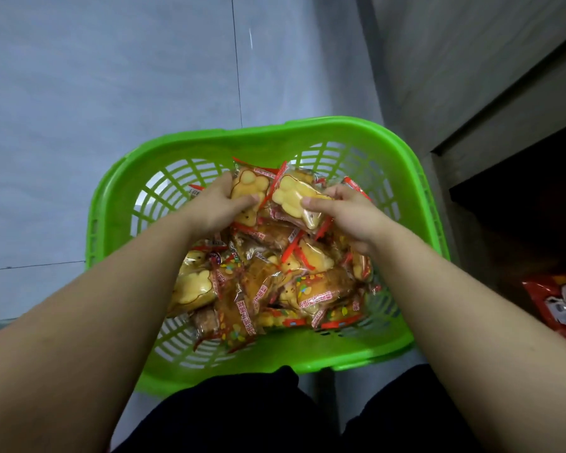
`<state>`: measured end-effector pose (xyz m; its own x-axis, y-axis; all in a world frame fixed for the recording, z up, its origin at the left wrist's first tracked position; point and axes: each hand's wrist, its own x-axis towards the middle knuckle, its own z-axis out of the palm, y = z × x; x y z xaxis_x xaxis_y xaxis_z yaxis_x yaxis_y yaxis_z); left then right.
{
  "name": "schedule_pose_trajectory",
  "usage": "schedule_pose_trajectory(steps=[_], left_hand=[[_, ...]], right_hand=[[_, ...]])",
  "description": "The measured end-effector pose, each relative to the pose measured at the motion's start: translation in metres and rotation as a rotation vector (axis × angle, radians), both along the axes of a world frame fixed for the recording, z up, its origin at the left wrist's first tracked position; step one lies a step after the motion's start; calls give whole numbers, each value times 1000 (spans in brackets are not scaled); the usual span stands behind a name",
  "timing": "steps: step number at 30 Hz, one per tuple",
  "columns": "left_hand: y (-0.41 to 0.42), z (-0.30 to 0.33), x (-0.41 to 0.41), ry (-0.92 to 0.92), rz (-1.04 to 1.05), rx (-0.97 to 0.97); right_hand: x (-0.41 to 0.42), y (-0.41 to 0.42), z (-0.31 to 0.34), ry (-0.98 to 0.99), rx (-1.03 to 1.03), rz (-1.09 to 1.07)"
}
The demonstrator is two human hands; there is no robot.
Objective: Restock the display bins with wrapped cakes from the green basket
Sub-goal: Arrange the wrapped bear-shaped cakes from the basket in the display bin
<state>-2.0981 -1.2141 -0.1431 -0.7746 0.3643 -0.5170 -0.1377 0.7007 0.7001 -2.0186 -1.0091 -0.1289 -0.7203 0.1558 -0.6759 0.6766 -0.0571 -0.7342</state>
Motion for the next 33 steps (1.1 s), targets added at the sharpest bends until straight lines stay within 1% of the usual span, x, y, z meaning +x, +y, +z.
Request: schedule_pose_trajectory(steps=[1,2,3,5,9,10,12,14,17,18,19,21,22,25,28,31,33], left_hand=[[-2,-3,-1,21,-47,-66],[-4,-4,0,85,-124,-164],[-6,-6,0,177,-199,-256],[-11,-7,1,325,-299,-359],[-18,-8,-1,389,-463,-597],[-18,-9,0,413,-457,-601],[-14,-10,5,423,-391,-510],[-7,-7,14,385,-319,-390],[2,21,30,410,-144,-274],[5,39,36,384,-63,-202],[9,61,43,315,24,-76],[20,117,58,115,184,213],[26,147,66,57,242,307],[47,247,93,41,313,425],[70,350,116,72,267,460],[96,441,136,89,115,497],[116,493,150,80,-7,534]], right_hand=[[0,-2,-6,-22,-52,-40],[1,-5,-12,-38,-76,-72],[3,-6,-17,-51,-73,-90],[9,-9,-25,-76,-57,-107],[23,-15,-29,-161,-60,-3],[24,-15,-29,-168,-74,5],[28,-11,-31,-143,-108,-36],[36,-6,-25,-116,-169,-141],[52,-1,7,-92,-222,-324],[58,-1,25,-79,-236,-363],[63,-2,47,-60,-258,-403],[73,-5,101,-19,-290,-495],[78,-7,132,0,-290,-547],[96,-11,239,58,-248,-710],[125,-11,355,174,-123,-768],[162,0,461,287,-23,-803],[191,12,516,321,55,-822]])
